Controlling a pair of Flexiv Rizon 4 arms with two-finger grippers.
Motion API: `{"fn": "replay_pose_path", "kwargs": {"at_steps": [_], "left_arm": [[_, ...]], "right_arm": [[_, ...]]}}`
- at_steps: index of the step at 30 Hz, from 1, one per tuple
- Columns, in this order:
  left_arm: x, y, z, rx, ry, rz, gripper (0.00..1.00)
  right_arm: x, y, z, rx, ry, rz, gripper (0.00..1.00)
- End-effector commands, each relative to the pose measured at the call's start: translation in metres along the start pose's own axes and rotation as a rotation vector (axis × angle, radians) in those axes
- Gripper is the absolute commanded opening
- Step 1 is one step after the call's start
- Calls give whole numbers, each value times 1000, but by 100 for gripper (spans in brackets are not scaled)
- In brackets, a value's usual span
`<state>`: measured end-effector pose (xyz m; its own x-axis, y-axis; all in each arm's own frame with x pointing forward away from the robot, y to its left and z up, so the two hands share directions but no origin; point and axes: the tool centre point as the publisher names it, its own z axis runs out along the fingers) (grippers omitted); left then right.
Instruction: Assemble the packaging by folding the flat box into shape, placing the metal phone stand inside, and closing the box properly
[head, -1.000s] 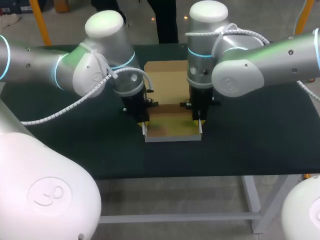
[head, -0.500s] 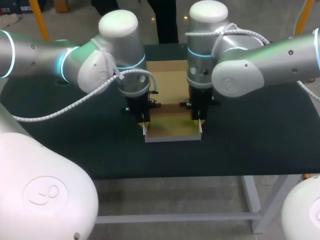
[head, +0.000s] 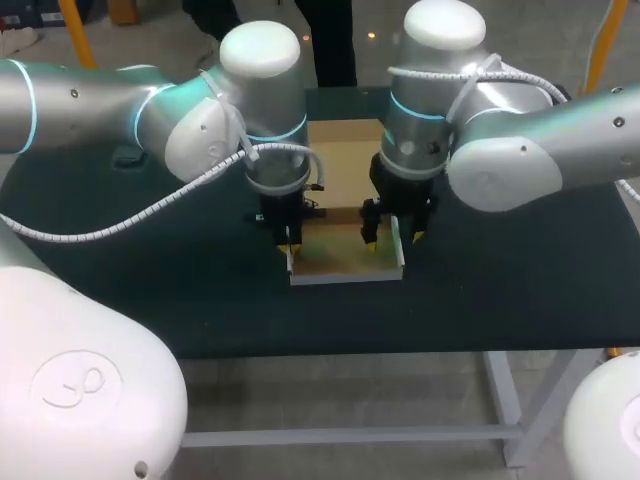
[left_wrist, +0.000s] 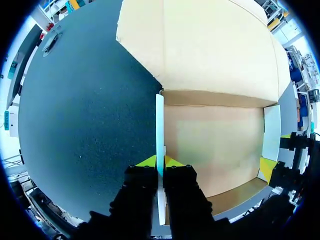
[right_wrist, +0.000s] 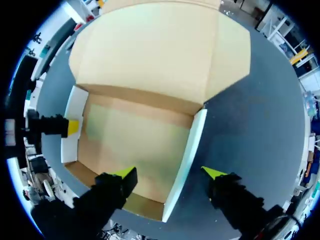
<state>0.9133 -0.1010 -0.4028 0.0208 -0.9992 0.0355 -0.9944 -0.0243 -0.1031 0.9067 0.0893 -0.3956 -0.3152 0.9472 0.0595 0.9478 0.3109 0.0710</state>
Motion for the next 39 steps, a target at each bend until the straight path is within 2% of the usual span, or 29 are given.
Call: {"fn": "replay_pose_path", "kwargs": {"at_steps": [1,5,13,27,39], "left_arm": [[3,2,-2,8,-84,1,0],[2,2,-2,10,-86,5,0],[2,2,-4,17,-86,8,0],[-2,2,-8,2,-43,25,0],[-6,2,-8,-11,-41,35,0]], "right_arm": [[-7,-17,-13,-72,44,-87,100],[-10,-25,-23,-117,84,-205,100],[-23,-42,-44,-213,245,-451,100],[-23,-42,-44,-213,245,-451,100],[-41,-77,-73,-383,322,-745,100]]}}
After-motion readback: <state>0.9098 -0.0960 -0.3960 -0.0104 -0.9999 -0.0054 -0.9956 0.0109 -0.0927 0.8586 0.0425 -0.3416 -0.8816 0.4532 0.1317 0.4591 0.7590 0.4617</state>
